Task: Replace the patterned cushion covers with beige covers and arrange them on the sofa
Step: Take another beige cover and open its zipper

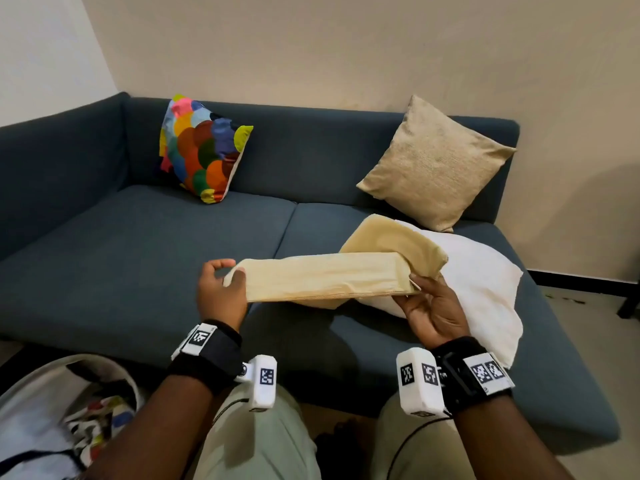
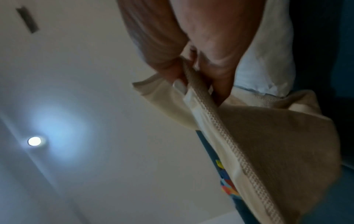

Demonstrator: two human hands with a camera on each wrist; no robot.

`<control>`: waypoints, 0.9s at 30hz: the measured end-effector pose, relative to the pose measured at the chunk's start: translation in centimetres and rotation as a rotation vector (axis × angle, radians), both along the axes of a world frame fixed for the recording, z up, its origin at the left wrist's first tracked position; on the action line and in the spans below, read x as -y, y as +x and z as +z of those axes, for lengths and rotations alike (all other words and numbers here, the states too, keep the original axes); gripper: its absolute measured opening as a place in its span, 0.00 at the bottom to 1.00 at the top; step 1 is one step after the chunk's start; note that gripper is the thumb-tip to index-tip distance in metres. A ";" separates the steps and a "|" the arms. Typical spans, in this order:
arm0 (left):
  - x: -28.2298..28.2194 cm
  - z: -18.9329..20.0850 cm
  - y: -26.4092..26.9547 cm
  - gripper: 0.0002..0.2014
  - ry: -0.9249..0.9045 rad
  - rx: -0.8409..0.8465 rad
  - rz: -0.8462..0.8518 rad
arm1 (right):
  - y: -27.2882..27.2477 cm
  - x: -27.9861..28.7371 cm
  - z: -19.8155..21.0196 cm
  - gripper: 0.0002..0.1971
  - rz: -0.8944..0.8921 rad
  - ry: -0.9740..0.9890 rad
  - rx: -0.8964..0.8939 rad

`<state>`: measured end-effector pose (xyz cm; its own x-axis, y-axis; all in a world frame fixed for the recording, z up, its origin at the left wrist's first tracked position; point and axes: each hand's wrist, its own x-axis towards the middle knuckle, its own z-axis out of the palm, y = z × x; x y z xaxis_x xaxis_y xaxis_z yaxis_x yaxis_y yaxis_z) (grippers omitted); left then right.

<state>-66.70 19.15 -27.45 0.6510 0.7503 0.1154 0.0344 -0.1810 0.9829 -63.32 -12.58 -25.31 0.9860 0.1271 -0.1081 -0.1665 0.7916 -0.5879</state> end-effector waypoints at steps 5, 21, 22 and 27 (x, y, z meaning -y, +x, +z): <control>-0.5 1.2 -1.6 0.10 0.649 -0.264 -0.025 | -1.1 -1.8 0.2 0.29 0.110 0.004 -0.144; 4.8 6.8 -4.3 0.13 0.972 0.078 -0.921 | -5.0 -8.7 3.2 0.21 0.216 -0.531 -0.045; 4.7 7.7 -4.5 0.12 0.907 0.130 -0.957 | -4.5 -8.2 3.5 0.22 0.194 -0.582 -0.024; 4.5 11.7 -6.2 0.05 0.545 0.261 -1.057 | -1.7 -5.7 4.2 0.39 0.132 -0.754 0.269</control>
